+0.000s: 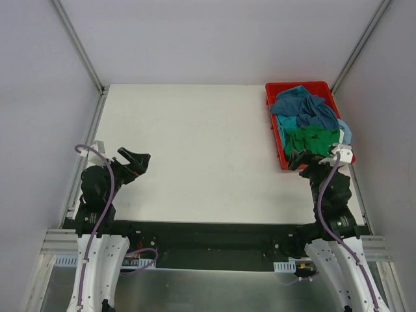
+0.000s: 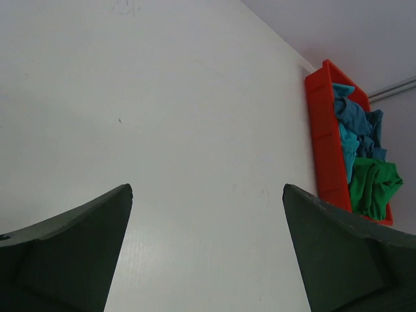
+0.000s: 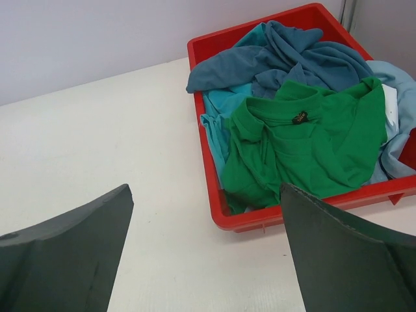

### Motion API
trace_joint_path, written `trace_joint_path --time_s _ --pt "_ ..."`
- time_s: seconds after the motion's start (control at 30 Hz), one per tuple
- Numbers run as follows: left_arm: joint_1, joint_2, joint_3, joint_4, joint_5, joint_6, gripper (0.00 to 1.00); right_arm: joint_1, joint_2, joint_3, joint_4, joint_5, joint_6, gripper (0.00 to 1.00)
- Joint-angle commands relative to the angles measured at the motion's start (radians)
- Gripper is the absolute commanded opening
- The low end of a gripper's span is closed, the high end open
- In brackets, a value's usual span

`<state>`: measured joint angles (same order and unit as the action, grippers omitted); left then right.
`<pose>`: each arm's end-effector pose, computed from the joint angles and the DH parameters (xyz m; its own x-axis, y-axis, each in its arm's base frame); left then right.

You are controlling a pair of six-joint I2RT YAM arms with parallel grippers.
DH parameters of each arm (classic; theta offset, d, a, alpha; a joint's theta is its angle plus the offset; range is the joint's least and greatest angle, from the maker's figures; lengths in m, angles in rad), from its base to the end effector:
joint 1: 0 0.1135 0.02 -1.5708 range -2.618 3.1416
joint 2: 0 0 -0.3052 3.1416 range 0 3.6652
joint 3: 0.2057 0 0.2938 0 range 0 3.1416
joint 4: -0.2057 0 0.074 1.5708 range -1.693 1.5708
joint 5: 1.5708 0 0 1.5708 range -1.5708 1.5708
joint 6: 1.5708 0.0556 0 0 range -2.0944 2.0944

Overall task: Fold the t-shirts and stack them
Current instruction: Grab crumpled tshirt from bin with the right arm

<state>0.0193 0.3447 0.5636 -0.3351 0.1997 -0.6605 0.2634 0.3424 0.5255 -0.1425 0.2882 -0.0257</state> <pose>0.1283 -0.0086 0.3228 -0.2008 -0.6053 -0.7703 0.0695 0.7755 -0.6275 0.1312 0.0190 0.3325 0.0385 -0.0151 -0.9991 0.0256 0.9996 -0.0141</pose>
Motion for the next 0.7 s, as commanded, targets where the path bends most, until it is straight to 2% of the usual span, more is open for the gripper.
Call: trace_joint_path --time_s 0.0,0.13,0.23,0.43,0.57,0.67 --pt "-0.002 -0.004 0.039 -0.051 -0.025 -0.008 0.99 -0.003 0.009 0.013 0.012 0.013 0.02 0.96" --pt "-0.002 0.005 0.019 -0.051 -0.043 -0.025 0.99 -0.001 0.03 0.018 0.011 -0.015 0.023 0.96" --pt "-0.002 0.036 0.016 -0.051 -0.039 -0.03 0.99 -0.003 0.088 0.059 -0.028 0.063 0.021 0.96" --pt "-0.002 0.115 0.015 -0.027 0.007 -0.037 0.99 -0.035 0.403 0.361 -0.4 0.276 0.134 0.96" --pt "-0.002 0.181 -0.002 0.011 0.006 -0.037 0.99 -0.124 0.59 0.488 -0.439 0.204 0.145 0.96" --pt "-0.002 0.232 -0.024 0.057 0.03 -0.027 0.99 -0.223 0.708 0.551 -0.439 0.091 0.144 0.97"
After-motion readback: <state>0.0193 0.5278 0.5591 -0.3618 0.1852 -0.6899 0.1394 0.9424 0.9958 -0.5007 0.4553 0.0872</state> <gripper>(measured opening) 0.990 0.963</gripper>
